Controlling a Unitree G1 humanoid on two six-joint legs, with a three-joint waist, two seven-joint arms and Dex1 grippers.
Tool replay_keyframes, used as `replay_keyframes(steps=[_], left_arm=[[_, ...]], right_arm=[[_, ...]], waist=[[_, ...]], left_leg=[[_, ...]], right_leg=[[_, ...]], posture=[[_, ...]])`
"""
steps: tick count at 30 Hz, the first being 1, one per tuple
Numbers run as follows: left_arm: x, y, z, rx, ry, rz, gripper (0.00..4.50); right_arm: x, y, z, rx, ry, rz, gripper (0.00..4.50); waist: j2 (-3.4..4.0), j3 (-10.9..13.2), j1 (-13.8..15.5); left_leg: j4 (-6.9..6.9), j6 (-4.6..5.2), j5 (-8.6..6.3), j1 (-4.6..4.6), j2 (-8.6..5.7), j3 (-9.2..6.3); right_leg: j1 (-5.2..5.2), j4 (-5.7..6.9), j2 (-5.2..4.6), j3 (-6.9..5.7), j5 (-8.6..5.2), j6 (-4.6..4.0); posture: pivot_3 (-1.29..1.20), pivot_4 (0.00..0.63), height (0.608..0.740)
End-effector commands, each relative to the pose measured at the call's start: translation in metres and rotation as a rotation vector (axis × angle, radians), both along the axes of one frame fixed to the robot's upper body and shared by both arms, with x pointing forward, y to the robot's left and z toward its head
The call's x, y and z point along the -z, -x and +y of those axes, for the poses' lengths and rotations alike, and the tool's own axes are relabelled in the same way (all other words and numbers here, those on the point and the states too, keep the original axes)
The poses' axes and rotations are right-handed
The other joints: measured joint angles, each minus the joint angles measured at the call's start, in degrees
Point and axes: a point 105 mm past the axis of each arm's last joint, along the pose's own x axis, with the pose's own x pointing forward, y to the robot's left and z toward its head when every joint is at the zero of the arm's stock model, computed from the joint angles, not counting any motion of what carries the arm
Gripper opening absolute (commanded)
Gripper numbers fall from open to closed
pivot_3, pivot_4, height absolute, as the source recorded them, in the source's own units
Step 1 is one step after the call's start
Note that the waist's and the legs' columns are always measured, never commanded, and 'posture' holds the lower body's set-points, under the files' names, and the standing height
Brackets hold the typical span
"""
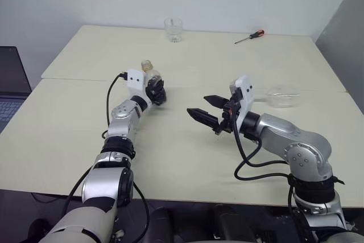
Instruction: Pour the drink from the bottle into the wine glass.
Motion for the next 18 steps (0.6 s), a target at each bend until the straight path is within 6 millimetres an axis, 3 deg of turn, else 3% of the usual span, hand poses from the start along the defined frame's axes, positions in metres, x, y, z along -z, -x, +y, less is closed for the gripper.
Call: replay_keyframes(steps=[1, 8, 11, 17, 18], left_arm=[[-0.021, -0.001, 0.027, -0.123, -0.037, -0.094, 1.15], [-0.025, 0.003, 0.061, -0.273, -0.032, -0.110, 1.15], [-0.021, 0.002, 0.067, -0.301, 0.065, -0.073, 1.15], [-0.011, 0.005, 0.070, -0.328, 0.082, -0.031, 1.15], [-0.011, 0.005, 0.070, -0.327, 0.093, -0.033, 1.50]], right_arm=[[-0.011, 0.005, 0.009, -0.066, -0.019, -0.051, 4.50], [-0.010, 0.010, 0.021, -0.151, -0.013, -0.049, 4.50], [-0.012, 0.008, 0.023, -0.152, -0.019, -0.050, 4.50], [-0.013, 0.005, 0.025, -0.151, -0.024, -0.050, 4.50], [-0.013, 0.004, 0.025, -0.150, -0.025, -0.050, 4.50]], waist=[[0.00, 0.0, 0.0], [0.00, 0.0, 0.0], [-0.01, 0.0, 0.0], [-0.02, 0.0, 0.0], [-0.02, 0.0, 0.0]], left_leg=[[-0.01, 0.00, 0.00, 0.00, 0.01, 0.00], [-0.04, -0.01, 0.00, -0.01, 0.05, 0.03], [-0.02, -0.01, 0.01, -0.02, 0.05, 0.01], [-0.02, -0.02, 0.01, -0.05, 0.05, -0.03], [-0.02, -0.03, 0.01, -0.05, 0.06, -0.04]], right_leg=[[-0.01, 0.00, 0.01, -0.01, 0.01, -0.02], [0.00, 0.02, 0.01, -0.17, 0.02, -0.05], [0.02, 0.03, -0.01, -0.29, 0.02, -0.06], [0.05, 0.04, -0.02, -0.45, 0.02, -0.07], [0.05, 0.05, -0.02, -0.47, 0.03, -0.07]], posture=[[0.00, 0.150, 0.740], [0.00, 0.150, 0.740], [0.00, 0.150, 0.740], [0.00, 0.150, 0.740], [0.00, 0.150, 0.740]])
